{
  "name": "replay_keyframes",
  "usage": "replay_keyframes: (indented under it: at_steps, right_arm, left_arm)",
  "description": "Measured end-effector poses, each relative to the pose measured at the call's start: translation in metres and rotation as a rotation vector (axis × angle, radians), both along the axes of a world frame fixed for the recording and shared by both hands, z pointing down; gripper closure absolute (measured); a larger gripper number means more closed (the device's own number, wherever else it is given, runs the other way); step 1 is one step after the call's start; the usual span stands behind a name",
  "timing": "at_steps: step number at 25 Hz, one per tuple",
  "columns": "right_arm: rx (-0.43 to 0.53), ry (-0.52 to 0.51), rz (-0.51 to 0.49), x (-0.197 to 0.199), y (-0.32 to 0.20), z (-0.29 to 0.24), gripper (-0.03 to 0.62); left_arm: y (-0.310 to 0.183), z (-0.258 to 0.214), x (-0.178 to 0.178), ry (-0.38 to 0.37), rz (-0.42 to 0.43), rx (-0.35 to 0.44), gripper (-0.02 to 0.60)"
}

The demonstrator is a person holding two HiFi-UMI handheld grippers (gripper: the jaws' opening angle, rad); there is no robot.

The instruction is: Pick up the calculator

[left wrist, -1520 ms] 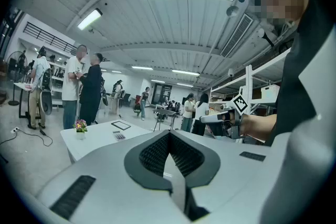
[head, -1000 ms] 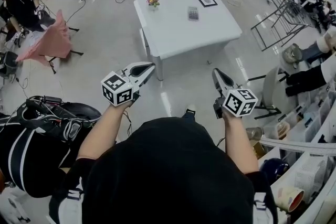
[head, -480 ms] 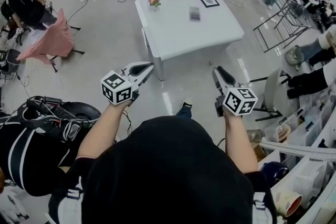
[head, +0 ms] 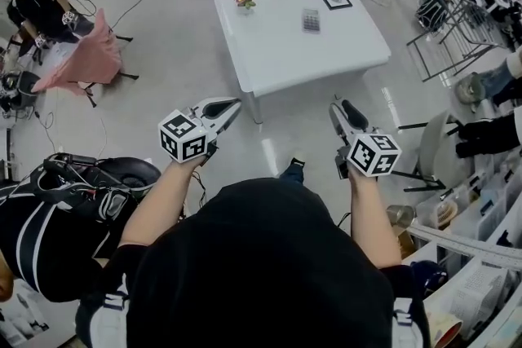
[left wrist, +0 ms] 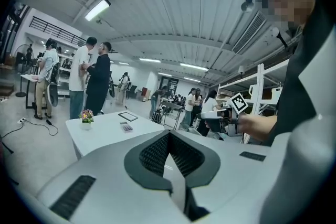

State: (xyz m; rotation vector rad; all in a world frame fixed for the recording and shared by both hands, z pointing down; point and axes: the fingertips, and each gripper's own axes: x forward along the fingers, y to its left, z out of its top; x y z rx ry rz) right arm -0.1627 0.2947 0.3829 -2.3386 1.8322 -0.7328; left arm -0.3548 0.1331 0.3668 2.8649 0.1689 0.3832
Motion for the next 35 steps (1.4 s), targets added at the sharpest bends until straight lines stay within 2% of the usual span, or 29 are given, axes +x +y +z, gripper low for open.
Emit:
replay_keyframes:
  at_steps: [24,28,35]
  right_arm:
    - [-0.029,-0.110,-0.120,0.172,-0.075,0.036,0.411]
    - [0.003,-0.181,-0.159,0.193,-0.088,0.037,0.405]
    - [0.013,-0.208,-0.221,0.226,-0.102,0.041,0.404]
  left_arm:
    - [-0.042,0.037,0.164,-0.097,-0.102,-0.062,0.566]
    - [-0.045,0.040,0.184,-0.116,-0.131,-0.071,0.566]
    - [-0.040,0.042,0.218,-0.147,-0.164,-0.063,0.566]
